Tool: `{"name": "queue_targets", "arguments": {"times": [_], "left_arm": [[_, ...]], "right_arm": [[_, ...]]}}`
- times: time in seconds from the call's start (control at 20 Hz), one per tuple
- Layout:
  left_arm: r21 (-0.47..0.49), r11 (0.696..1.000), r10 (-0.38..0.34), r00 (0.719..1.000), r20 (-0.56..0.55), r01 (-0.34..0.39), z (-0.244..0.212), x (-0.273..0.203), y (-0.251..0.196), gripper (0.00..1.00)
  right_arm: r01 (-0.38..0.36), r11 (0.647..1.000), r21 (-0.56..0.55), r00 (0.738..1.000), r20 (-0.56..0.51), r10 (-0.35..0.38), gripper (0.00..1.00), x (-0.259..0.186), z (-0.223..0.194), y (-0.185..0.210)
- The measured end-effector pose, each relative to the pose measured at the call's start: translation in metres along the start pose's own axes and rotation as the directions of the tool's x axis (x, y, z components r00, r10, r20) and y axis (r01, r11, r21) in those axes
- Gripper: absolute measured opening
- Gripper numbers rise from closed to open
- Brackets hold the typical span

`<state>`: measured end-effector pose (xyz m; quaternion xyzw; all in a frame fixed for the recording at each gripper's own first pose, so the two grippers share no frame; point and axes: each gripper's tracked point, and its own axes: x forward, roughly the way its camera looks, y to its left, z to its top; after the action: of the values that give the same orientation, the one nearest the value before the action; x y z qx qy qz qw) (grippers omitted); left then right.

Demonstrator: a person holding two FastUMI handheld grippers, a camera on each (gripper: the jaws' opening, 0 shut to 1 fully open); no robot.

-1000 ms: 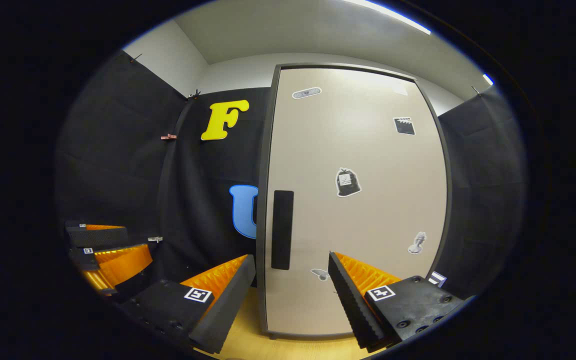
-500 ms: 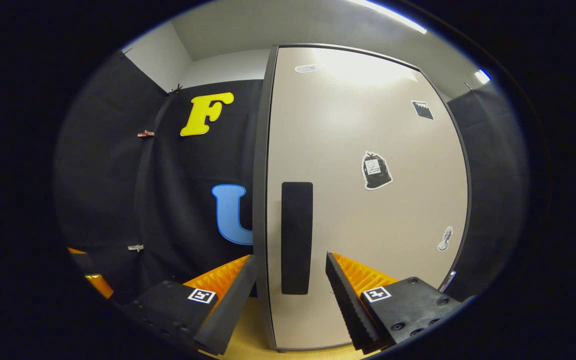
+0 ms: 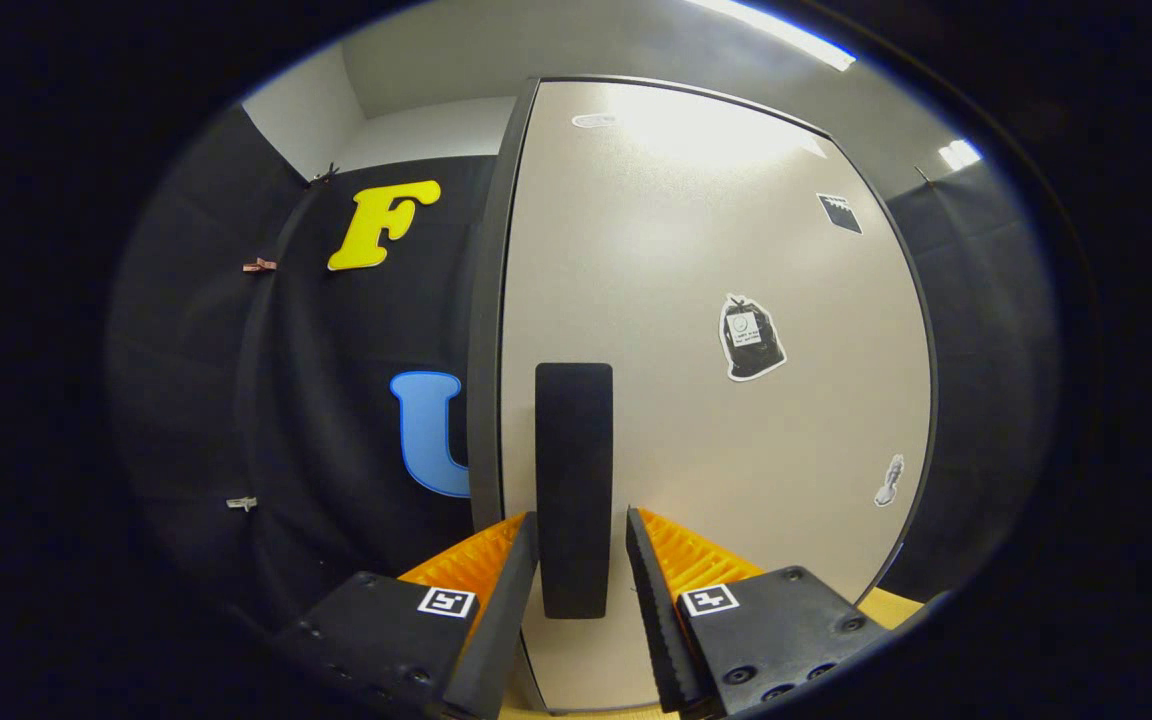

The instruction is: Open the cabinet door with the right hand, grasp the bottle in the cabinet with the left hand and place it on the coaster, then close the cabinet door with the right hand.

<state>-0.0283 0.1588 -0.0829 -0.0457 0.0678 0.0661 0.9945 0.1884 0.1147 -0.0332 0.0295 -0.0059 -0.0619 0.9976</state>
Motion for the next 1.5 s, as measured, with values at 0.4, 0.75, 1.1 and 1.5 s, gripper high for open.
{"name": "queue_targets", "arguments": {"times": [0.4,0.75,1.1,1.5], "left_arm": [[0.011,1.0,0.012,1.0,0.0,-0.012,-0.003,-0.001,-0.001,0.94],[0.0,1.0,0.019,1.0,-0.001,-0.019,-0.003,-0.01,-0.003,0.94],[0.043,0.999,-0.029,0.999,0.024,0.028,0.007,-0.02,-0.035,0.94],[0.073,0.995,-0.074,0.997,0.028,0.072,0.014,-0.042,-0.111,0.97]], "right_arm": [[0.008,1.0,-0.021,1.0,0.017,-0.008,0.35,0.003,0.011,0.001],[-0.018,0.999,-0.045,0.999,-0.04,0.016,0.16,-0.001,0.009,0.002],[-0.113,0.993,-0.047,0.991,-0.074,0.109,0.1,-0.047,0.02,0.002],[-0.247,0.969,0.003,0.964,-0.098,0.246,0.1,-0.114,0.037,-0.026]]}}
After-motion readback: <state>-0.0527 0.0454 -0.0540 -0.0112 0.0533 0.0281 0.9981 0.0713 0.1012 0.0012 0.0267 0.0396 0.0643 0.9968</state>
